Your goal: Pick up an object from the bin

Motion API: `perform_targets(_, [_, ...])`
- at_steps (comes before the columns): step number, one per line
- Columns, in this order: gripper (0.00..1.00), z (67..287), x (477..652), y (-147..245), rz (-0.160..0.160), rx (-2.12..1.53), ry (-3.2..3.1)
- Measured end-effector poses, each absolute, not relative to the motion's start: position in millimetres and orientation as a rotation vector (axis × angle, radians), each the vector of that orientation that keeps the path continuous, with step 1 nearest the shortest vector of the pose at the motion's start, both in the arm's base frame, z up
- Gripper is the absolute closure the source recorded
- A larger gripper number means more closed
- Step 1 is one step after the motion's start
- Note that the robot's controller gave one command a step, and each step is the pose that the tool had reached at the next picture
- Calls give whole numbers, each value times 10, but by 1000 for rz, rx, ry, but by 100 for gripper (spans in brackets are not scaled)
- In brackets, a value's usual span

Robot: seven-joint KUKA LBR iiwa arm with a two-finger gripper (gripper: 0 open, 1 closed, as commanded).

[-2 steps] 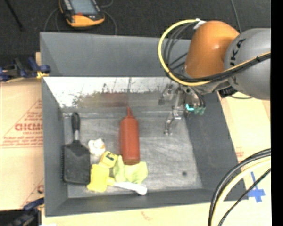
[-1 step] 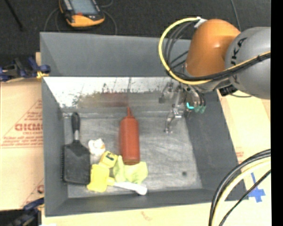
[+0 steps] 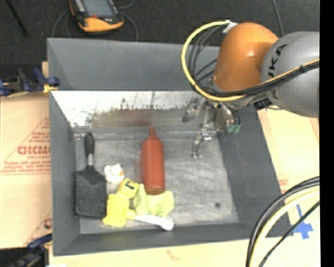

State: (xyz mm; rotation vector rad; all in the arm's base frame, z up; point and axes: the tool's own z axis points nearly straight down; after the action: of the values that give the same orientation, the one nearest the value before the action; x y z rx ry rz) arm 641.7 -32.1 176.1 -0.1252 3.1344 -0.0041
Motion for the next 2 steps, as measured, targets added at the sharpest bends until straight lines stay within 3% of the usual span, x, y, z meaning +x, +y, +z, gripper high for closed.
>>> perform_targets(2, [0,1651,6373,-50,-2,-256,3125])
